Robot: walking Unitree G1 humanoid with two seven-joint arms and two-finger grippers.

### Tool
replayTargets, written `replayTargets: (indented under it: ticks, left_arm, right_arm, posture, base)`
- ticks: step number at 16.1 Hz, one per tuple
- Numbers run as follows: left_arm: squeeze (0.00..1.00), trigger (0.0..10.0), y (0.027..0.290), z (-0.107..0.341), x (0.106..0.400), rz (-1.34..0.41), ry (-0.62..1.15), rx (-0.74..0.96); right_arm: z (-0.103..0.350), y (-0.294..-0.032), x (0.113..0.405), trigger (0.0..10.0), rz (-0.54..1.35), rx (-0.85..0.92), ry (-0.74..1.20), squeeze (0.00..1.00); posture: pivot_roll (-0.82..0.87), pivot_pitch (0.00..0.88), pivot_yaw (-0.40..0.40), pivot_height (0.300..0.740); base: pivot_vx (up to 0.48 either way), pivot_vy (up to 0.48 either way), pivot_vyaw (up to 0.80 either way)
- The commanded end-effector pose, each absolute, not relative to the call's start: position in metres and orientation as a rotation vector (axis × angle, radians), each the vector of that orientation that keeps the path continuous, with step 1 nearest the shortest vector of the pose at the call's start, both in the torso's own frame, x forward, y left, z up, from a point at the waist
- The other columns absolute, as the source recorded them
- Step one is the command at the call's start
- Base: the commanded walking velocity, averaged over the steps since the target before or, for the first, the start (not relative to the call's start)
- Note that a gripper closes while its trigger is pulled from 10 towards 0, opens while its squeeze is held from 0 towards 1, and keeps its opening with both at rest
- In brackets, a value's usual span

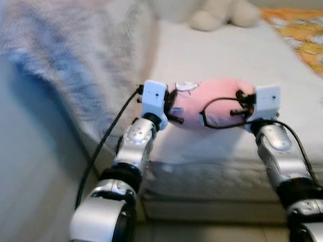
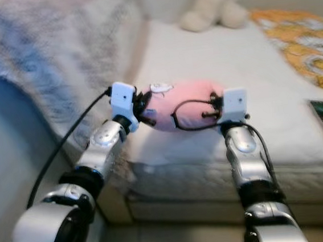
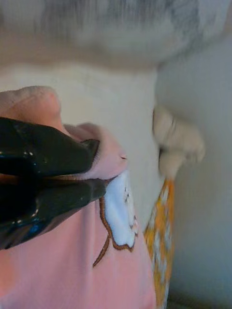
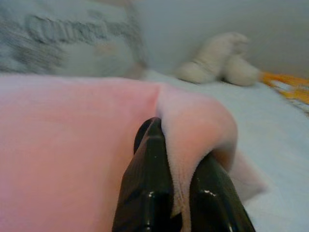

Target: Clean up the room

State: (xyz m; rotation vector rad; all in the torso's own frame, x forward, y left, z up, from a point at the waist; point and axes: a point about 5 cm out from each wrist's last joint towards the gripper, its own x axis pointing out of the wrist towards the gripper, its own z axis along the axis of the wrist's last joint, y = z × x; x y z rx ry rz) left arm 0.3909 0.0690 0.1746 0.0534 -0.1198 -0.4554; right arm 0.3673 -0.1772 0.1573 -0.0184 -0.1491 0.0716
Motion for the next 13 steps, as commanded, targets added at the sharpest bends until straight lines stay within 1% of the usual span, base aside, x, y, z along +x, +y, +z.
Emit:
replayTargets:
  ticks: [1, 2, 4, 8, 10, 12, 13]
  left_arm:
    - [0.0, 10.0, 0.063, 0.19, 0.393, -0.444, -0.186, 0.043]
    - [0.0, 10.0, 0.06, 0.189, 0.392, -0.445, -0.188, 0.042]
    - [0.0, 10.0, 0.053, 0.185, 0.388, -0.459, -0.186, 0.05]
    - [0.0, 10.0, 0.04, 0.182, 0.384, -0.481, -0.174, 0.067]
    - [0.0, 10.0, 0.039, 0.18, 0.386, -0.445, -0.14, 0.043]
    - [0.0, 10.0, 0.032, 0.181, 0.385, -0.452, -0.131, 0.025]
    - [0.0, 10.0, 0.026, 0.182, 0.384, -0.464, -0.132, 0.012]
  right_arm:
    - [0.158, -0.191, 0.365, 10.0, 0.031, -0.033, -0.152, 0.0]
    - [0.159, -0.192, 0.365, 10.0, 0.037, -0.016, -0.165, 0.0]
    - [0.16, -0.194, 0.363, 10.0, 0.031, -0.013, -0.173, 0.0]
    - [0.156, -0.198, 0.361, 10.0, 0.035, -0.029, -0.15, 0.0]
    - [0.155, -0.2, 0.361, 10.0, 0.044, -0.046, -0.137, 0.0]
    - [0.155, -0.201, 0.361, 10.0, 0.062, -0.071, -0.124, 0.0]
    - [0.155, -0.202, 0.361, 10.0, 0.059, -0.104, -0.114, 0.0]
  posture:
    - [0.05, 0.0, 0.019, 0.74]
    - [0.05, 0.0, 0.018, 0.74]
    - [0.05, 0.0, 0.016, 0.74]
    - [0.06, 0.0, 0.007, 0.74]
    - [0.06, 0.0, 0.001, 0.74]
    - [0.05, 0.0, -0.004, 0.74]
    - [0.05, 0.0, -0.009, 0.74]
  base:
    - [0.458, 0.0, 0.0]
    - [0.454, 0.0, 0.0]
    - [0.433, 0.0, 0.56]
    - [0.404, -0.253, 0.54]
    - [0.398, -0.262, 0.54]
    - [0.398, -0.262, 0.53]
    - [0.401, -0.262, 0.0]
